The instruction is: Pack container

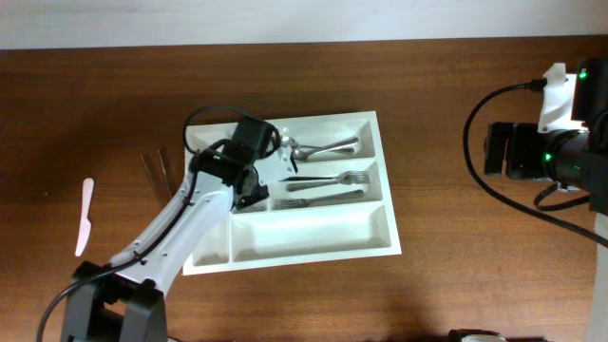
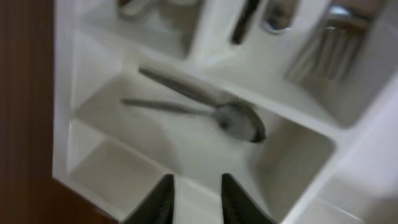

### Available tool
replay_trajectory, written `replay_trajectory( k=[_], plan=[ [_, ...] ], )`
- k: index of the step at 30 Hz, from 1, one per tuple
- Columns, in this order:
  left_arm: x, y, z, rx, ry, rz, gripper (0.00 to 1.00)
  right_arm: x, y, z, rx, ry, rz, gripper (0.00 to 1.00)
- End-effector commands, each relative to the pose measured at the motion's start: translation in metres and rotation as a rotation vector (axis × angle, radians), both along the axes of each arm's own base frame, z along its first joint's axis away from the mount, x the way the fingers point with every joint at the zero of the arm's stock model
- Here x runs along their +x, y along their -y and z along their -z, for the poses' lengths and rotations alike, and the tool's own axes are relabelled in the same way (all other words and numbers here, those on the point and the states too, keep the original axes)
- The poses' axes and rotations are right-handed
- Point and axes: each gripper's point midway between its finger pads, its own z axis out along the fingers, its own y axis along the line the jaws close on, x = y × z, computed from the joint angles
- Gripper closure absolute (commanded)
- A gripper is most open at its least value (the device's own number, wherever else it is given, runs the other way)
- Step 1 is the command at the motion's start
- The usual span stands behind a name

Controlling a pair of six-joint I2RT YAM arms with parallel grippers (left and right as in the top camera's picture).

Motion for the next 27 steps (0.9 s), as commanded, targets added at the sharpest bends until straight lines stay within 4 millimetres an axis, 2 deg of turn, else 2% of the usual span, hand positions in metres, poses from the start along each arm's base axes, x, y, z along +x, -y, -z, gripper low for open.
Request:
replay_trajectory(
  k=[1, 4, 8, 10, 12, 14, 16, 17, 18, 20, 21, 23, 27],
  plan=[
    [0.009, -0.002, -0.013, -0.027, 0.031, -0.048, 0.65, 0.001, 0.002, 0.002, 0.011, -0.002, 0.016, 0.01],
    [0.016, -0.002, -0.038, -0.048, 0.074, -0.104, 0.6, 0.001, 0.002, 0.002, 0.011, -0.002, 0.016, 0.01],
    [0.025, -0.012, -0.082, -0.117, 0.152, -0.264, 0.51, 0.001, 0.002, 0.002, 0.011, -0.002, 0.016, 0.01],
    [0.029, -0.026, -0.102, -0.159, 0.184, -0.371, 0.49, 0.001, 0.002, 0.002, 0.011, -0.002, 0.016, 0.01],
    [0.033, -0.054, -0.113, -0.201, 0.218, -0.536, 0.47, 0.001, 0.002, 0.002, 0.011, -0.003, 0.016, 0.01],
    [0.034, -0.093, -0.113, -0.241, 0.227, -0.732, 0.44, 0.001, 0.002, 0.002, 0.011, -0.003, 0.016, 0.02],
    [0.03, -0.127, -0.105, -0.278, 0.192, -0.871, 0.34, 0.001, 0.002, 0.002, 0.011, -0.003, 0.016, 0.01],
    [0.026, -0.138, -0.102, -0.314, 0.161, -0.909, 0.27, 0.001, 0.002, 0.002, 0.011, -0.003, 0.016, 0.01],
    [0.024, -0.144, -0.099, -0.363, 0.128, -0.932, 0.15, 0.001, 0.002, 0.002, 0.011, -0.002, 0.016, 0.01],
    [0.022, -0.149, -0.099, -0.488, 0.074, -0.951, 0.13, 0.001, 0.002, 0.002, 0.011, -0.002, 0.016, 0.01],
    [0.022, -0.154, -0.099, -0.53, 0.064, -0.965, 0.08, 0.001, 0.002, 0.002, 0.011, -0.002, 0.016, 0.01],
    [0.021, -0.171, -0.097, -0.532, 0.074, -1.021, 0.15, 0.001, 0.002, 0.002, 0.011, -0.002, 0.016, 0.01],
    [0.006, -0.235, -0.08, -0.46, 0.13, -1.396, 0.16, 0.001, 0.002, 0.002, 0.011, -0.002, 0.016, 0.01]
  ],
)
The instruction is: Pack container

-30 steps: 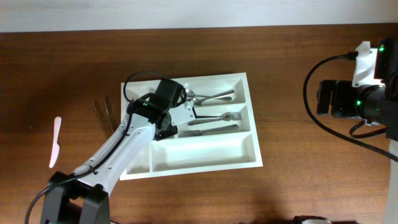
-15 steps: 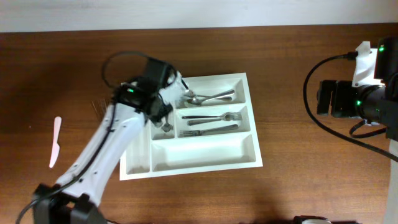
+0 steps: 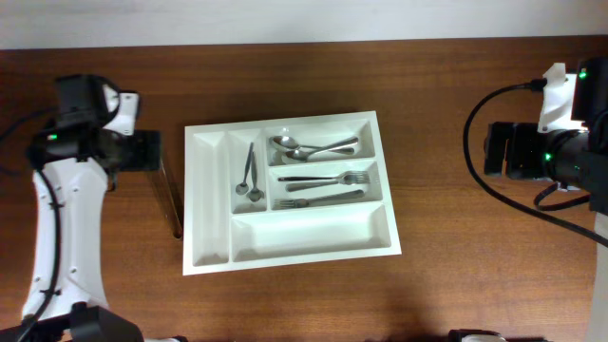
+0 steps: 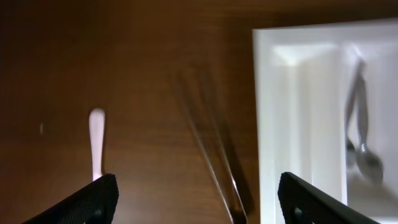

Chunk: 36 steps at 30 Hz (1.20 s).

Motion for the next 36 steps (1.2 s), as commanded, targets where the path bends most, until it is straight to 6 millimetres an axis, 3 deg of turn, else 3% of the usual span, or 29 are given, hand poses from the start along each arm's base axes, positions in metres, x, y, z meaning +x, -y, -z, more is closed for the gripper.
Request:
replay_trajectory(
  k=[1, 4, 6, 12, 16, 19, 23, 29, 36],
  plan=[
    [-0.012, -0.041, 0.02, -0.03, -0.052, -0.281, 0.15, 0.001, 0.002, 0.002, 0.011, -0.002, 0.016, 0.01],
    [-0.019, -0.066, 0.043, -0.013, -0.128, -0.293, 0.13, 0.001, 0.002, 0.002, 0.011, -0.002, 0.015, 0.01],
    [-0.024, -0.077, 0.06, -0.001, -0.189, -0.234, 0.04, 0.001, 0.002, 0.002, 0.011, -0.003, 0.015, 0.01],
    [-0.042, -0.109, 0.104, -0.014, -0.325, -0.198, 0.02, 0.001, 0.002, 0.002, 0.011, -0.003, 0.015, 0.01],
    [-0.048, -0.125, 0.127, -0.022, -0.369, -0.182, 0.16, 0.001, 0.002, 0.002, 0.011, -0.002, 0.015, 0.01],
    [-0.046, -0.139, 0.14, -0.023, -0.361, -0.209, 0.17, 0.001, 0.002, 0.002, 0.011, -0.003, 0.015, 0.01],
    [-0.048, -0.15, 0.157, -0.021, -0.381, -0.18, 0.17, 0.001, 0.002, 0.002, 0.011, -0.003, 0.016, 0.01],
    [-0.05, -0.152, 0.177, -0.004, -0.431, -0.038, 0.22, 0.001, 0.002, 0.002, 0.011, -0.004, 0.016, 0.01],
    [-0.047, -0.154, 0.189, -0.005, -0.433, -0.036, 0.25, -0.001, 0.001, 0.003, 0.012, -0.012, 0.015, 0.01]
  ],
)
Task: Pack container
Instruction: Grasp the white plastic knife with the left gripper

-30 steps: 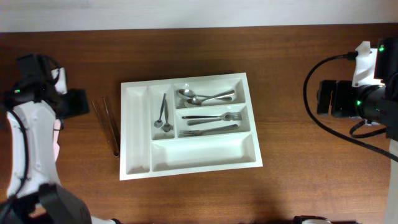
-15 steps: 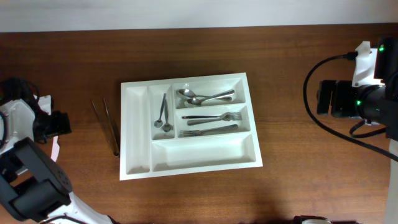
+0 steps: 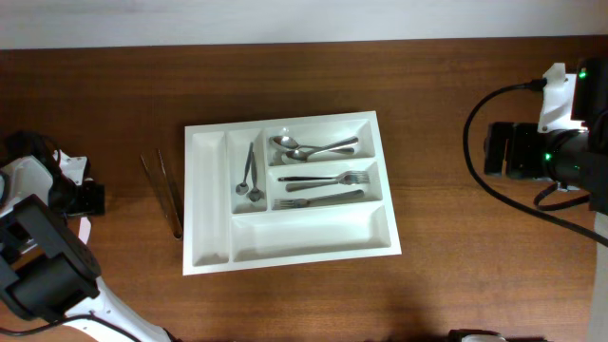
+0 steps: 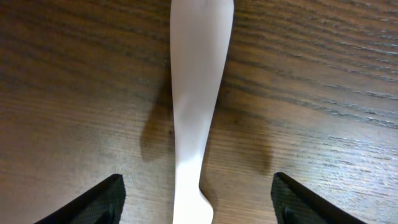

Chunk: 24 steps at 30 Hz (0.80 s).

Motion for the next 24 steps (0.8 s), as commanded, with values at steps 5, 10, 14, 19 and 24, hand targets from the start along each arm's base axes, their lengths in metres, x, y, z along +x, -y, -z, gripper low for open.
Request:
replay_trajectory(
  k=[5, 10, 14, 19, 24],
  plan=[
    [-0.005, 0.001, 0.027, -0.031, -0.051, 0.032, 0.39, -0.005, 0.001, 0.005, 0.014, -0.031, 0.016, 0.01],
    [-0.01, 0.005, 0.041, -0.058, -0.084, 0.032, 0.73, -0.005, 0.001, 0.005, 0.014, -0.03, 0.016, 0.01],
    [-0.011, 0.006, 0.044, -0.066, -0.092, 0.032, 0.98, -0.005, 0.001, 0.005, 0.014, -0.03, 0.016, 0.02],
    [-0.011, 0.007, 0.041, -0.065, -0.09, 0.009, 0.98, -0.005, 0.001, 0.005, 0.014, -0.03, 0.016, 0.01],
    [0.009, 0.017, 0.008, -0.071, -0.061, 0.011, 0.98, -0.005, 0.001, 0.005, 0.014, -0.03, 0.016, 0.01]
  ],
)
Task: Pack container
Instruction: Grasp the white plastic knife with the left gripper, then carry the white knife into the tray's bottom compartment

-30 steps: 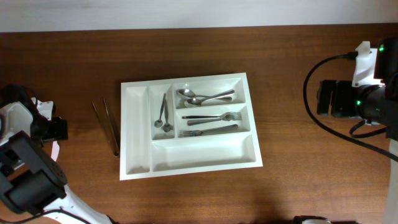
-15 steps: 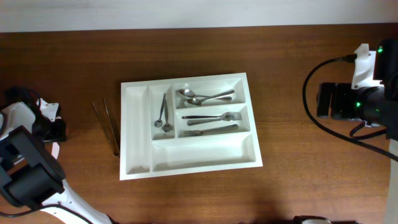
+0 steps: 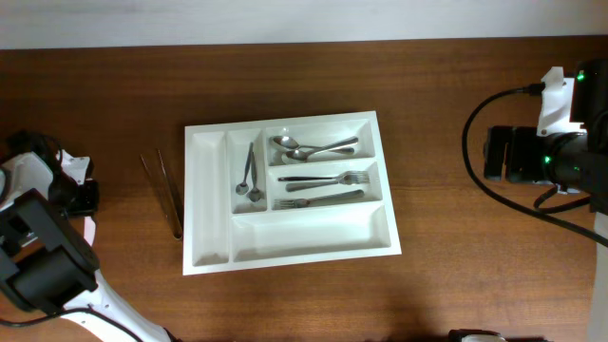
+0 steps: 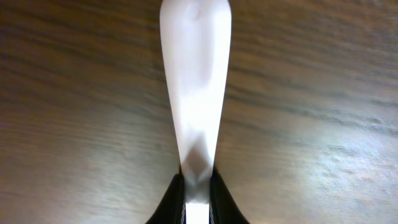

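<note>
A white plastic knife lies along the wood at the far left of the table, and my left gripper is shut on its near end, the dark fingers pressed on both sides. From overhead the left gripper is low at the table's left edge and hides most of the knife. The white cutlery tray sits mid-table holding spoons, forks and teaspoons. My right gripper rests at the far right; its jaw state is unclear.
Thin metal tongs lie on the wood just left of the tray, between it and my left gripper. The tray's long front compartment and narrow leftmost compartment hold nothing. A black cable loops beside the right arm.
My left gripper stood open with its fingers wide on either side of the white knife. Now the fingers are shut on the knife's near end. The right arm has not moved.
My left gripper was first low over the tray's teaspoon compartment, nearly shut. Then it was open over the table left of the tray, tongs and white knife below it. Later it straddled the knife at the far left, and now grips it.
</note>
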### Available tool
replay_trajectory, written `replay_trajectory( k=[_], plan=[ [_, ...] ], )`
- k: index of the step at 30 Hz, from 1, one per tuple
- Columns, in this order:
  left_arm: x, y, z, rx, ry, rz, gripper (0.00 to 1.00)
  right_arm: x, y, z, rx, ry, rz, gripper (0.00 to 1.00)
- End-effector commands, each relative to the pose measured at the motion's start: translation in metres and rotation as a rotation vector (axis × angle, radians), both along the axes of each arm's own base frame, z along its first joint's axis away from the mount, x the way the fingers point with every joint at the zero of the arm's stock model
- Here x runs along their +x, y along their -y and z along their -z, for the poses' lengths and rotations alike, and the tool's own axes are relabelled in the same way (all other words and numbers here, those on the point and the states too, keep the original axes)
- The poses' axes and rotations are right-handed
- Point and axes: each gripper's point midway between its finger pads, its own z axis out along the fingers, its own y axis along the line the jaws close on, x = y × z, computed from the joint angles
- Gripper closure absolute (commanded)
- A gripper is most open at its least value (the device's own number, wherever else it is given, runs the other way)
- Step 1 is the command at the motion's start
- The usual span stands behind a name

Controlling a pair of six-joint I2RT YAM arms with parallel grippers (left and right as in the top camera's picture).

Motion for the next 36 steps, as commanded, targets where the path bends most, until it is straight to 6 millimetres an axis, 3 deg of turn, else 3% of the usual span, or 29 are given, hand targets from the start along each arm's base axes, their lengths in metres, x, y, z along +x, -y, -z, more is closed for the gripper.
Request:
replay_trajectory(
  k=[1, 4, 9, 12, 16, 20, 25, 29, 36],
  plan=[
    [0.016, 0.015, -0.014, -0.028, 0.005, -0.003, 0.98, 0.0, 0.001, 0.002, 0.011, -0.003, 0.016, 0.01],
    [0.039, 0.028, -0.06, -0.026, 0.075, -0.033, 0.98, 0.0, 0.001, 0.002, 0.011, -0.003, 0.016, 0.01],
    [0.061, 0.062, -0.119, -0.032, 0.166, -0.038, 0.98, 0.001, 0.002, 0.001, 0.011, -0.002, 0.016, 0.01],
    [0.066, 0.09, -0.142, -0.032, 0.198, -0.013, 0.98, 0.002, 0.002, 0.001, 0.01, 0.004, 0.016, 0.01],
    [0.071, 0.152, -0.16, -0.105, 0.222, 0.056, 0.98, 0.004, 0.002, -0.001, 0.01, 0.013, 0.016, 0.01],
    [0.07, 0.213, -0.157, -0.147, 0.185, 0.134, 0.98, 0.004, 0.002, -0.001, 0.01, 0.016, 0.016, 0.01],
    [0.071, 0.275, -0.131, -0.163, 0.171, 0.199, 0.98, 0.005, 0.002, -0.001, 0.009, 0.019, 0.016, 0.01],
    [0.069, 0.286, -0.107, -0.089, 0.171, 0.137, 0.98, 0.005, 0.002, -0.001, 0.009, 0.019, 0.016, 0.01],
    [0.058, 0.287, -0.084, -0.085, 0.136, 0.118, 0.98, 0.007, 0.002, -0.003, 0.008, 0.028, 0.016, 0.01]
  ],
)
